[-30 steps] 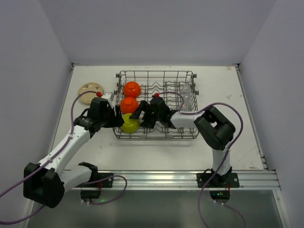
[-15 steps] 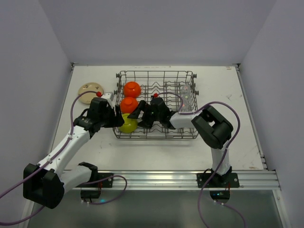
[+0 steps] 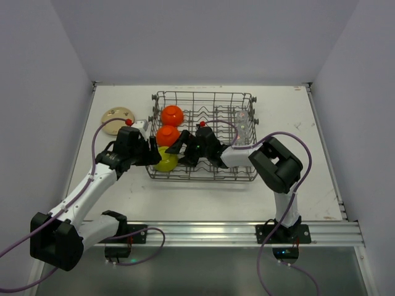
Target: Unload the mixed dishes from the dish rack
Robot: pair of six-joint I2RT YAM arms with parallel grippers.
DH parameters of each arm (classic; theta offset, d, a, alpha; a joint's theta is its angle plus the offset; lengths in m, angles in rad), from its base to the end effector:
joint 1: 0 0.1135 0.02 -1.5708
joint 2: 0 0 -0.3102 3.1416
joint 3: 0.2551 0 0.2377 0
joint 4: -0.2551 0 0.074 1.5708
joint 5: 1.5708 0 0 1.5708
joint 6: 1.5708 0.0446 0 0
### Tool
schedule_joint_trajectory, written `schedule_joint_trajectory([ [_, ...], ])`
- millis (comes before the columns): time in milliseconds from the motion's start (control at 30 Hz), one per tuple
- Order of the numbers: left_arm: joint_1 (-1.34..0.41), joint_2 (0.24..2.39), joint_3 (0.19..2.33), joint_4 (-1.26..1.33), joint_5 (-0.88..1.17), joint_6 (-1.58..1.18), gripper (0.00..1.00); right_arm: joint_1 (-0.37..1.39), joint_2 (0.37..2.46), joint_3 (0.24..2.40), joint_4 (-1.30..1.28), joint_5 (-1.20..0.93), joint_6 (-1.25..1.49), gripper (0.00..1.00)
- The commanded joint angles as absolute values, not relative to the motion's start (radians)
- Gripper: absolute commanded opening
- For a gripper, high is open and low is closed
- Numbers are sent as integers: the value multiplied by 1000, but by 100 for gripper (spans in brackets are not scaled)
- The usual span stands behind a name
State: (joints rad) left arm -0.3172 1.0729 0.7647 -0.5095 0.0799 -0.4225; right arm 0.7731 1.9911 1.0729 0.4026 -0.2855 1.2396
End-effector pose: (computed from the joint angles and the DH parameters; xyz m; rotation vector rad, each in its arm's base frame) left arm 0.1796 -0.0627 0.2870 -0.0896 2.4300 -0.4381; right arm 0.3029 0.3131 0.1928 0.3651 2.4209 1.3887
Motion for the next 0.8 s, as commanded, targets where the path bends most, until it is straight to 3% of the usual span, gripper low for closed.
schedule_joint_trajectory([
  [0,-321,1065,761,-474,106,-393,65,773,1988,1058,492,-305,1275,90],
  [267,-319,1101,779,-514,6,-423,56,773,1976,1068,476,-293,1258,90],
  [400,-321,1079,788,-523,-43,-426,62,773,1979,1074,456,-291,1246,90],
  [633,-321,1095,795,-532,-63,-440,61,773,1973,1072,456,-293,1239,90],
  [767,-321,1146,795,-519,29,-422,50,773,1974,1075,462,-302,1241,90],
])
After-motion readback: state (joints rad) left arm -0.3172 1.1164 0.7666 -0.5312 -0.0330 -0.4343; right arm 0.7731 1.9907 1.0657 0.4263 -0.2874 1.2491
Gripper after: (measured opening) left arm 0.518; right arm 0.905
